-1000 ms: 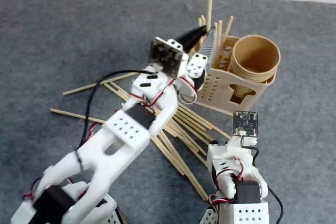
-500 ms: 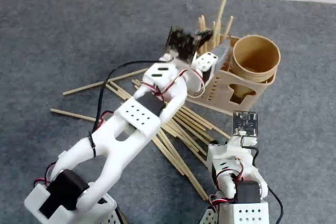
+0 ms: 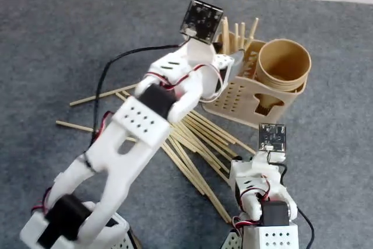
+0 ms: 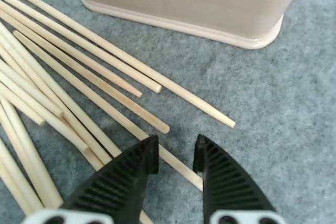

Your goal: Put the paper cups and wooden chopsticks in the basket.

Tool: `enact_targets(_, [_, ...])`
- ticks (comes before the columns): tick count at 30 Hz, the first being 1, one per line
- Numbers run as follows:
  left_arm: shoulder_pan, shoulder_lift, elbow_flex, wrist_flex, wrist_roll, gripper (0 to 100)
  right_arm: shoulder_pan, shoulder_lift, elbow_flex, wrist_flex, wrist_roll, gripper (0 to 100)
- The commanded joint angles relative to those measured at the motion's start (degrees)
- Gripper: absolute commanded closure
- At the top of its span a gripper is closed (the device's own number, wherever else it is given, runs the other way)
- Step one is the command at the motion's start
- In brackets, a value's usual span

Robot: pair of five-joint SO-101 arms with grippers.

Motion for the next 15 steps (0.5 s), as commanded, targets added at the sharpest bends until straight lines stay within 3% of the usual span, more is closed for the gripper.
enact_targets(1, [-1.5, -9.8, -1.8, 4.8, 1.0, 84, 0.7, -0.7, 4.2, -0.3, 0.0, 87.5])
enact_targets(3, [-3.0, -13.8, -1.2, 8.0, 1.5, 84, 0.7, -0.7, 4.2, -0.3, 0.0, 87.5])
enact_targets(6, [-7.3, -19.3, -1.6, 14.2, 8.1, 84, 0.7, -0.7, 4.2, -0.3, 0.0, 87.5])
enact_targets(15, [-27.3, -27.2, -1.7, 25.7, 17.3, 84, 0.7, -0.7, 4.2, -0.3, 0.0, 87.5])
